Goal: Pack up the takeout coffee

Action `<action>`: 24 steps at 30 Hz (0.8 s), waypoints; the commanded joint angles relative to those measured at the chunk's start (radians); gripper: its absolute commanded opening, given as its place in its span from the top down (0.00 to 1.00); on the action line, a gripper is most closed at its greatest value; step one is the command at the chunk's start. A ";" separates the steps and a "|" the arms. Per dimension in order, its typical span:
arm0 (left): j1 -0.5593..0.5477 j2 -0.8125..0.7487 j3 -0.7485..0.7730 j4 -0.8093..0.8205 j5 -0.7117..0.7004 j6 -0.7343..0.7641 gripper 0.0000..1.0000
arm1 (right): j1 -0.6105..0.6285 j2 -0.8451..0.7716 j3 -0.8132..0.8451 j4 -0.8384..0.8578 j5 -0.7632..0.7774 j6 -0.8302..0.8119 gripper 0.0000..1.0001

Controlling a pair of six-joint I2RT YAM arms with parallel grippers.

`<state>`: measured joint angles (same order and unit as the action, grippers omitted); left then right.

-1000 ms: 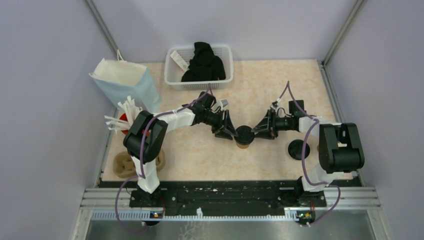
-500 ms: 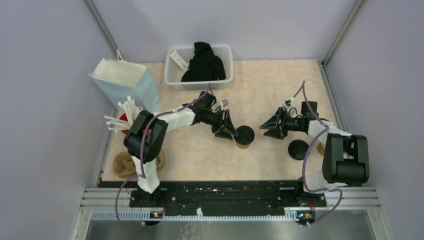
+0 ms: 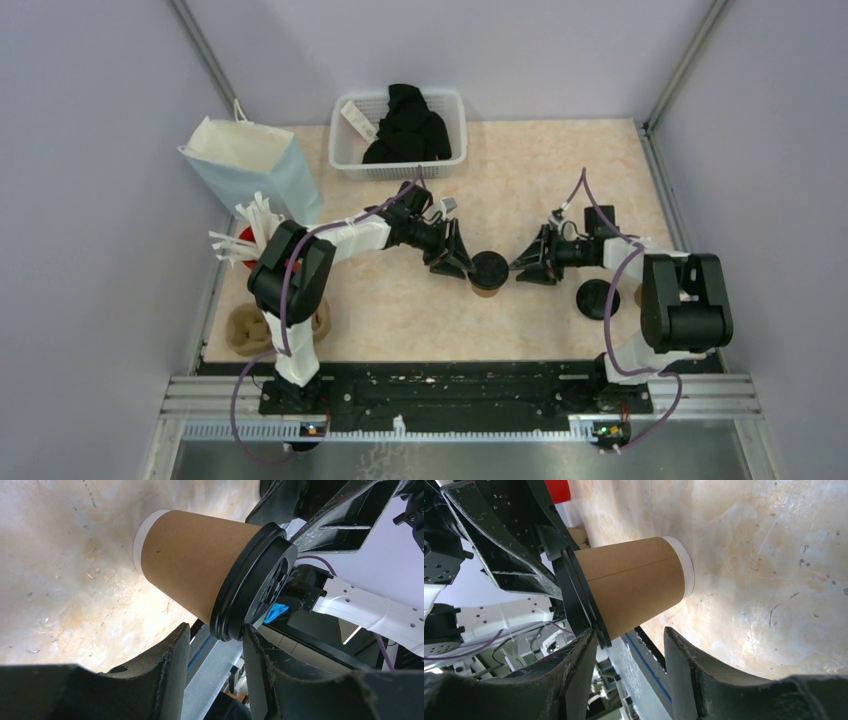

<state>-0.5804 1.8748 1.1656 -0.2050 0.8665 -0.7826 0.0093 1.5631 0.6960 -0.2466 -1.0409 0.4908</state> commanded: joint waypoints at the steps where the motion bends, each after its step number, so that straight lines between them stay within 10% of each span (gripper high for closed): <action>1: 0.002 0.042 0.031 -0.012 -0.044 0.032 0.51 | 0.023 0.000 0.038 0.038 0.011 -0.013 0.48; 24: 0.002 0.046 0.025 -0.016 -0.041 0.041 0.52 | 0.048 0.036 0.012 -0.008 0.179 -0.051 0.47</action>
<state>-0.5774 1.8915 1.1820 -0.2138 0.8753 -0.7784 0.0341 1.5642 0.7155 -0.2497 -0.9943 0.4747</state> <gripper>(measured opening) 0.481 0.538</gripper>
